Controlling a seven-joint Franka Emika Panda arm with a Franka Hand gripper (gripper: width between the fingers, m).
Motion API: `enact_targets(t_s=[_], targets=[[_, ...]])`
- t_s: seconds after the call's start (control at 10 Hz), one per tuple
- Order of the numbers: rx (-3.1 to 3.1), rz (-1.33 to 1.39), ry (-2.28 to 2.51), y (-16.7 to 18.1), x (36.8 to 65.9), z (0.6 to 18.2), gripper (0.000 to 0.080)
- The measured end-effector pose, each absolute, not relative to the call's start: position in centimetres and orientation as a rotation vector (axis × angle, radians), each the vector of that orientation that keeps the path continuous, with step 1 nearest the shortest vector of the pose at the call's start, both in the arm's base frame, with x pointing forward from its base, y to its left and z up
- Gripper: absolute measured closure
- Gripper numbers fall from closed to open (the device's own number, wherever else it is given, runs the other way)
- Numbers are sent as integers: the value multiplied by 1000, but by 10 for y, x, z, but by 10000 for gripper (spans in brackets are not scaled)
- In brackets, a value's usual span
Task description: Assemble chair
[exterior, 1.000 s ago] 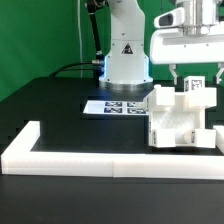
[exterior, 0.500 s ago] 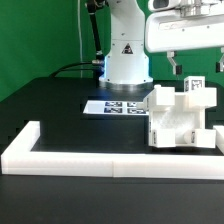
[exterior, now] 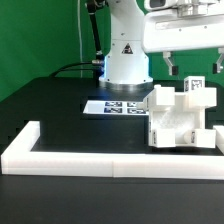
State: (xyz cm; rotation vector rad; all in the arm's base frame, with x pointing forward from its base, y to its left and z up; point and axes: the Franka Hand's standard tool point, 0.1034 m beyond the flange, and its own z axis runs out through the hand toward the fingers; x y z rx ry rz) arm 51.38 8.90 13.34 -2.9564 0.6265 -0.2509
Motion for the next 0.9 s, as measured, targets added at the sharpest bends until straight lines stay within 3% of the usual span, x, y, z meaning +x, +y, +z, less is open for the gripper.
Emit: enact_targets(t_s=[0.2,0.6,0.9], targets=[[-2972,-285,612,71,531,134,150],[-3030,-308,589,43,543,113,150],[-3032,-329,601,42,558,114,150]])
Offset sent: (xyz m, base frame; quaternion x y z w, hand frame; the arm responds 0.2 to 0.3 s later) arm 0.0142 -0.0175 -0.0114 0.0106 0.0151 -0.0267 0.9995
